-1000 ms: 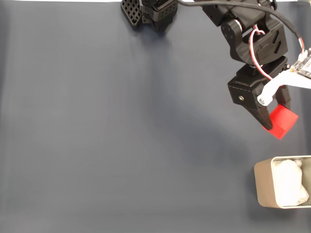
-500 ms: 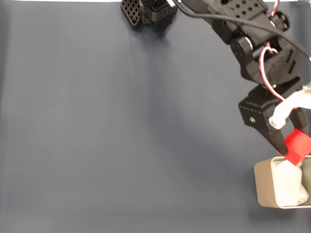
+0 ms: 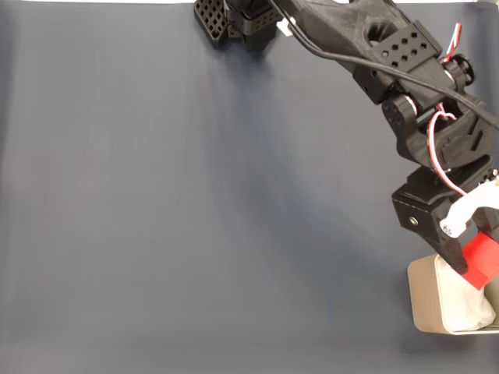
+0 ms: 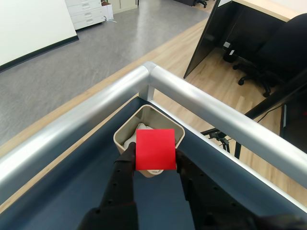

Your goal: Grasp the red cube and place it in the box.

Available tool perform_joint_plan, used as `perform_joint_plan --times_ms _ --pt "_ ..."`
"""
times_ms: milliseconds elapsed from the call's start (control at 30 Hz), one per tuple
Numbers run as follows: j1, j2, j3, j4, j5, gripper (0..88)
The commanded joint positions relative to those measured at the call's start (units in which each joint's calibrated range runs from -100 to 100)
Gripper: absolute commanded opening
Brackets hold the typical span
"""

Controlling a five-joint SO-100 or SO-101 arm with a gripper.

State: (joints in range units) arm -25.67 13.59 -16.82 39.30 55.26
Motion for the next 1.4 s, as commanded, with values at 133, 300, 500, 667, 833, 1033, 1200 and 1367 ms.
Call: perform_joint_plan --times_ms 133,300,500,667,833,1033,1200,1367 --pt "-0.18 2.79 -7.73 -0.2 0.15 6.9" --pt "-0.4 4.52 -9.28 -0.37 0.15 7.0" --pt "-0.47 6.17 -10.65 -0.45 0.05 7.0" --pt "-0.47 7.47 -11.65 -0.45 -0.39 7.1" --pt "-0.47 8.94 -13.11 -0.45 -0.63 7.1" --pt "-0.47 10.33 -14.57 -0.45 -0.73 7.2" --pt "-0.47 11.19 -15.76 -0.45 -0.78 7.3" --pt "-0.47 11.63 -16.21 -0.53 -0.78 7.4"
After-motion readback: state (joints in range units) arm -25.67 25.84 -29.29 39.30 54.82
